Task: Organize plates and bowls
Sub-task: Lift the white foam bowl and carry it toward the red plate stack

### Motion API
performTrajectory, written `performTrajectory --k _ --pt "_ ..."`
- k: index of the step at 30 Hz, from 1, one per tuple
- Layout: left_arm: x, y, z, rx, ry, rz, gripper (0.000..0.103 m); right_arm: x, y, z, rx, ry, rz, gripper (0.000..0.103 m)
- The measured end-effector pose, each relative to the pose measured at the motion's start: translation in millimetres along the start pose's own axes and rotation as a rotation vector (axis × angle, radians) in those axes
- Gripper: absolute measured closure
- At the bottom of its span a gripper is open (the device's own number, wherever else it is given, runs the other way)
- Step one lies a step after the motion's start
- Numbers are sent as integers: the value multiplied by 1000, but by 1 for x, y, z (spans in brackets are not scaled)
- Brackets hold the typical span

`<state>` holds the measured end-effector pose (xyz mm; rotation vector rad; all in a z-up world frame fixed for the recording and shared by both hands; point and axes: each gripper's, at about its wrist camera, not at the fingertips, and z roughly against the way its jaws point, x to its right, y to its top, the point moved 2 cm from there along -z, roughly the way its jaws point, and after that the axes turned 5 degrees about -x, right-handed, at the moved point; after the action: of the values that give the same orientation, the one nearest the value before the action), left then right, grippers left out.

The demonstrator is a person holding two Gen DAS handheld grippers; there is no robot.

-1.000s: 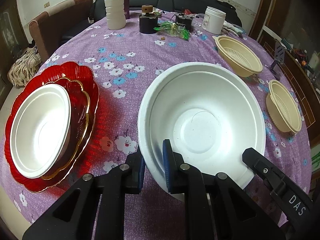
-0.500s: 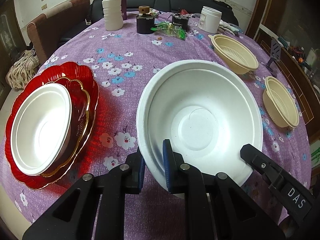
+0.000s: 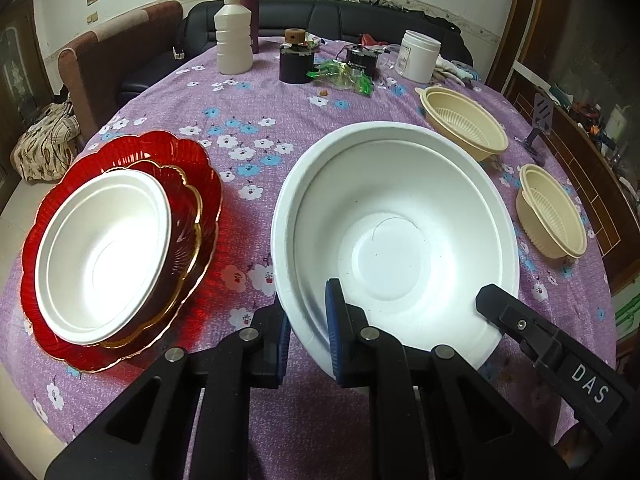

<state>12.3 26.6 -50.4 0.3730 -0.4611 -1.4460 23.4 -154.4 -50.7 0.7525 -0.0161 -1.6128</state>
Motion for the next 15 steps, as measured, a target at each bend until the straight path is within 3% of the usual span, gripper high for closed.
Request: performTrajectory --k 15 --pt "-14 0 17 42 -3 23 89 -20 3 6 14 24 37 95"
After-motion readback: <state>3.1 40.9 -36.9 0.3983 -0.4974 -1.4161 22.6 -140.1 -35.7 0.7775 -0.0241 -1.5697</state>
